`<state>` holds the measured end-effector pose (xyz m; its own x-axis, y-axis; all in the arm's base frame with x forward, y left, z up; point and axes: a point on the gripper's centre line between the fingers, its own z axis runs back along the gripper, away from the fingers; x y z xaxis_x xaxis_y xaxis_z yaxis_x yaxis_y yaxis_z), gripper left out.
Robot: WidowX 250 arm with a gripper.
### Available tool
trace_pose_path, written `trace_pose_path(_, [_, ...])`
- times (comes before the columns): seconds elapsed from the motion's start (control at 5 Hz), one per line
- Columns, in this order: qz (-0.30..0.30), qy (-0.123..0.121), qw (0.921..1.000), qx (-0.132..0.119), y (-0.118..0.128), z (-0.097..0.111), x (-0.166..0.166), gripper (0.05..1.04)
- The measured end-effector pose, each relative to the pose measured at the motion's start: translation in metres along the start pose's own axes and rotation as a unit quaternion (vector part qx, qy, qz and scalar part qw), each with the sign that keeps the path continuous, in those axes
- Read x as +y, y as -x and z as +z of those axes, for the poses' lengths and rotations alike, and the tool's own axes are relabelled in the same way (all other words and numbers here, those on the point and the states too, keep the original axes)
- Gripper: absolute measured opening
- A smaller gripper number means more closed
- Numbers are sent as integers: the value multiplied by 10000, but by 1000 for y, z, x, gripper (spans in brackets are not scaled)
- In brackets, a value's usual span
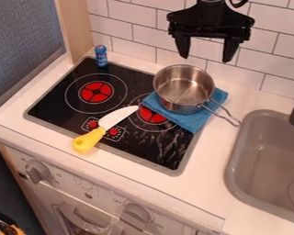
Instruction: Move the yellow knife to the side of the silver pot
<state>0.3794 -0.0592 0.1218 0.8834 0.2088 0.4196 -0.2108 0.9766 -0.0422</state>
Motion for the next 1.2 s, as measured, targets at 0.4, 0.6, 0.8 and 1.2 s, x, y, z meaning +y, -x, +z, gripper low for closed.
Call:
trace_pose_path(0.4, [25,-278,9993,249,29,6,15,1000])
trace_pose_path(0.6, [-142,-364,9985,374,46,30,24,1000])
trace_pose_path(0.8, [-383,-582,9960,564,60,35,36,1000])
trace_pose_path(1.2, [-1062,-785,9866,963,95,7,75,1000])
